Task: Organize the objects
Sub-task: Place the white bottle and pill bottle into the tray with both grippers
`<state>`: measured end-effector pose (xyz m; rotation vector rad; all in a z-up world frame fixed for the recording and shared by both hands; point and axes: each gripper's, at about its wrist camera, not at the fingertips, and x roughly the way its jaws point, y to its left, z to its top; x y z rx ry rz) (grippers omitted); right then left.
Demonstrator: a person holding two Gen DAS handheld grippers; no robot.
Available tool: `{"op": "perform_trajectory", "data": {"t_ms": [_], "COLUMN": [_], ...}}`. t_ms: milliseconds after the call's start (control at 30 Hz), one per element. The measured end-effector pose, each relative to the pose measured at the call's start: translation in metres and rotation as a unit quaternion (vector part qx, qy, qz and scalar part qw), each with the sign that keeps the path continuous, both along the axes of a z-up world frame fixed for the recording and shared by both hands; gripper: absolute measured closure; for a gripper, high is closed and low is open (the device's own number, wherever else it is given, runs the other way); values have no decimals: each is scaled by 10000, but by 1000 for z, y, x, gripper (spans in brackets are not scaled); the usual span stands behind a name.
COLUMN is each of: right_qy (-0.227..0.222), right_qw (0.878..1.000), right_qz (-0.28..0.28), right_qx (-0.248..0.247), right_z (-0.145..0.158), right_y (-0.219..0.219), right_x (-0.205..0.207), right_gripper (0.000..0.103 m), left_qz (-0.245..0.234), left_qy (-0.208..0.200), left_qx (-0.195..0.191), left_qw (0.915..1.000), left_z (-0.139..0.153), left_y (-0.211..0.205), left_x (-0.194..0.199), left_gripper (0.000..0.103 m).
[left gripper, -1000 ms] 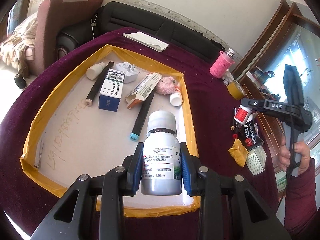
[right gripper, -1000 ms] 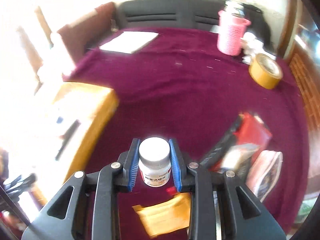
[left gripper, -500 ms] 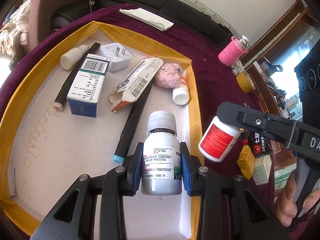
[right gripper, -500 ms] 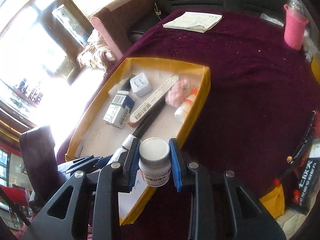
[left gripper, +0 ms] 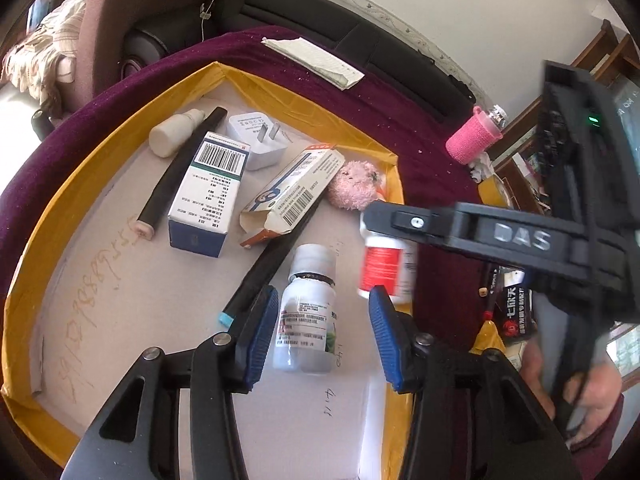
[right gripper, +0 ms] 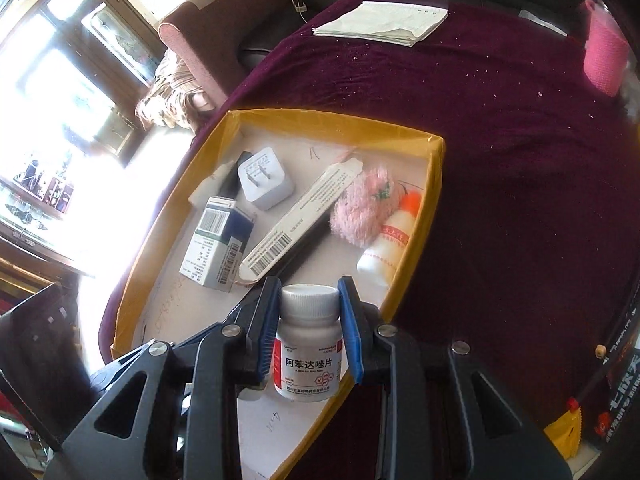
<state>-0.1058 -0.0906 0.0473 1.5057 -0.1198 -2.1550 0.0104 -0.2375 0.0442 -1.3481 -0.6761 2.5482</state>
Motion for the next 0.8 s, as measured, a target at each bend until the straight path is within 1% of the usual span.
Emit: {"op": "perform_trajectory", "data": {"t_ms": [33, 100, 167, 233, 267, 300, 367, 467, 500, 600, 700, 733, 767, 800], "right_qy": [-17, -33, 2, -25, -88, -152, -173, 63, 179, 606, 857, 891, 932, 991], "right_qw": [10000, 9998, 9998, 9998, 9997, 9995, 9986, 9965, 9959, 9932, 9900, 9888, 9873, 9852], "right_qz": [-22, -98, -145, -181, -205, -245, -356, -603, -660, -818, -937, -987, -1047, -1133], "right_qx": [50, 156, 139, 72, -19, -118, -338, -582, -598, -563, -620, -672, -747, -820], "right_z": [-3, -9, -10, -11, -13, -15, -12, 4, 11, 31, 43, 46, 49, 52], "right_y": [-2, -4, -5, -4, -3, -1, 5, 24, 30, 56, 84, 94, 105, 117], "right_x": [-4, -11, -18, -23, -25, -26, -24, -13, -8, 15, 41, 49, 58, 69], "right_gripper": [77, 76, 76, 69, 57, 53, 53, 52, 49, 47, 46, 46, 46, 46], "left_qz": [-6, 4, 33, 19, -14, -37, -91, -222, -245, -221, -196, -211, -207, -177], "left_qy": [71, 199, 290, 308, 304, 294, 259, 164, 126, -50, -323, -423, -500, -553], "left_qx": [-20, -50, -72, -141, -183, -213, -238, -282, -334, -458, -557, -572, -616, -701], "left_qw": [10000, 9998, 9995, 9994, 9994, 9993, 9993, 9992, 9991, 9987, 9977, 9972, 9966, 9958], "left_z": [4, 10, 14, 14, 13, 12, 9, 4, 2, -5, -15, -19, -22, -23], "left_y": [0, -1, -3, -2, 0, 1, 5, 13, 16, 20, 24, 26, 29, 31], "left_x": [4, 13, 21, 23, 23, 23, 25, 28, 28, 28, 19, 14, 9, 5], "left_gripper": [61, 56, 53, 53, 53, 53, 53, 53, 53, 53, 53, 55, 63, 67]}}
